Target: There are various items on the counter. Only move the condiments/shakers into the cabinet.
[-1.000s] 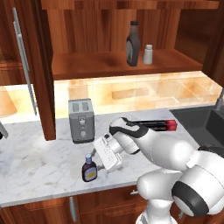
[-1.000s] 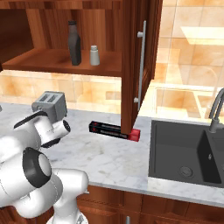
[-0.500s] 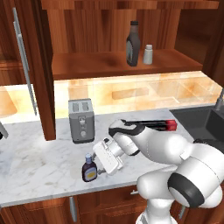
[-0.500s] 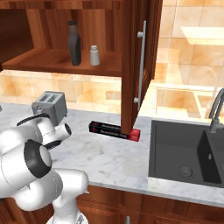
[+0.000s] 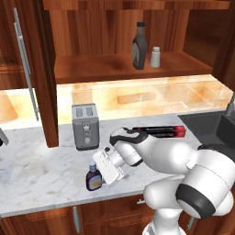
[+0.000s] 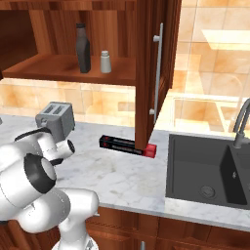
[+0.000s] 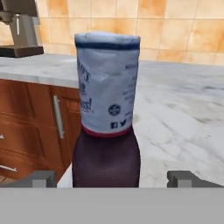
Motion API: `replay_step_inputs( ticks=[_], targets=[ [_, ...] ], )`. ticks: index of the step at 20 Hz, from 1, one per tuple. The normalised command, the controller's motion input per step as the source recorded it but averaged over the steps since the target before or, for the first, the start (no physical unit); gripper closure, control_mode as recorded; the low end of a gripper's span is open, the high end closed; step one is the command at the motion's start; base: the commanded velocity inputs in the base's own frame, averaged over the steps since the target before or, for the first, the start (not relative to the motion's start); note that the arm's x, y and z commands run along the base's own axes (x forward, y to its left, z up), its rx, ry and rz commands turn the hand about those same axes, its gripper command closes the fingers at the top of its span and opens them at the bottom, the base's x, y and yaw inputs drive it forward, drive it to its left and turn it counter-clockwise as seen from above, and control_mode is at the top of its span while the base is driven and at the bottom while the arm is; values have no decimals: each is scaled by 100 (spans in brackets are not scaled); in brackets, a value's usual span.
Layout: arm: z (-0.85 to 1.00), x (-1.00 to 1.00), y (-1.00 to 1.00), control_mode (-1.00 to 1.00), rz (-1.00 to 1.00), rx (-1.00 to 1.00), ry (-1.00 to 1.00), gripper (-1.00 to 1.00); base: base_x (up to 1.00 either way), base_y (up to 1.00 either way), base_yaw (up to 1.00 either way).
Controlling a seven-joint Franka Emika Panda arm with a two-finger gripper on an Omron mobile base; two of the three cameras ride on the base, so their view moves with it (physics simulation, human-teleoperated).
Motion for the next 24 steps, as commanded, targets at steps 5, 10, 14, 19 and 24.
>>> replay_step_inputs(
  ticks=[5,10,14,19,24],
  targets=[
    [0,0,17,-100,0,1,0,100,0,0,0],
    [36,-18,0,-100,-3,1,-2,100,0,0,0],
    [100,-43,0,-100,-24,4,-12,100,0,0,0],
    [100,-40,0,-100,-45,1,-17,100,0,0,0],
    [100,-25,0,-100,-45,0,-17,100,0,0,0]
  ],
)
